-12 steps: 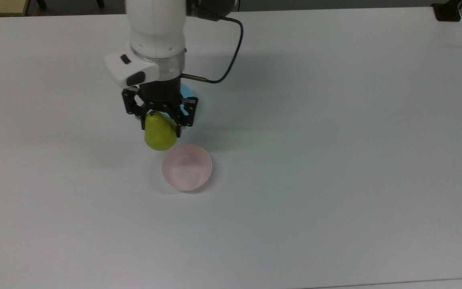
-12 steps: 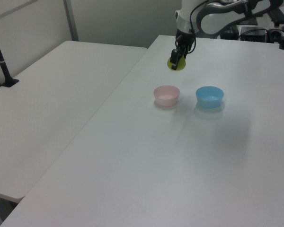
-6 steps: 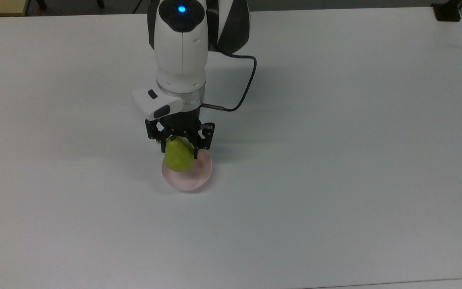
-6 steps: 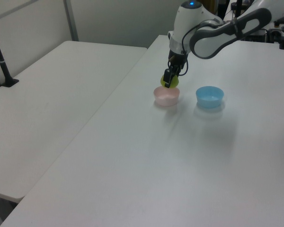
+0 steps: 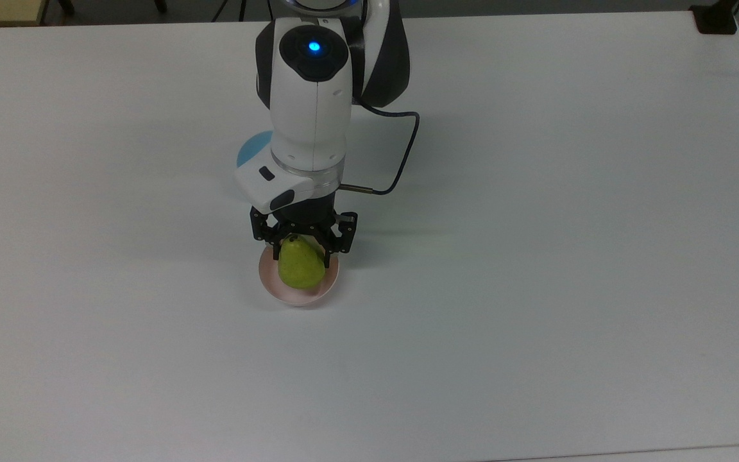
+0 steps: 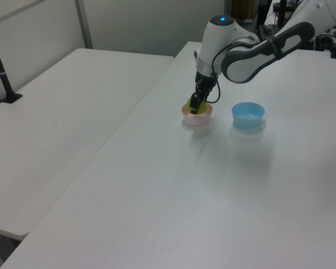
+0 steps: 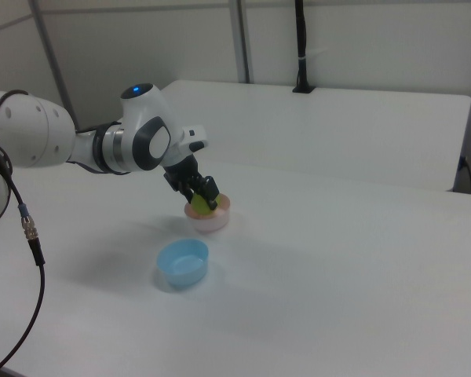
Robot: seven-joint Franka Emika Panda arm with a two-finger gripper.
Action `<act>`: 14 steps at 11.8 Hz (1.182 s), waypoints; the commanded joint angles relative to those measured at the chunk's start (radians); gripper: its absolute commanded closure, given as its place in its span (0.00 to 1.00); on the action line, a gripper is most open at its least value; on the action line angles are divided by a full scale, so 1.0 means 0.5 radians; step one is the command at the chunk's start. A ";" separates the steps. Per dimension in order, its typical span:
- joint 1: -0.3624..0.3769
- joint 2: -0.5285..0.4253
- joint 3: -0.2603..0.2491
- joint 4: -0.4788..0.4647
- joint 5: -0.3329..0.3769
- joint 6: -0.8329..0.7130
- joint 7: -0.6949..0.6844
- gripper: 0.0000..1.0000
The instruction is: Place the pear in the bowl
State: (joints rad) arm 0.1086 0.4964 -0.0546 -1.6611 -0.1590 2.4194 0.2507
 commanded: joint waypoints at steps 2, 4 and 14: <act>0.016 0.035 -0.020 0.027 -0.084 0.042 0.023 0.21; 0.016 0.029 -0.020 0.033 -0.087 0.042 0.029 0.15; 0.016 -0.443 -0.017 0.037 -0.056 -0.625 0.029 0.00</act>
State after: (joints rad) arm 0.1083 0.3733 -0.0567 -1.6127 -0.1820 2.2250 0.2515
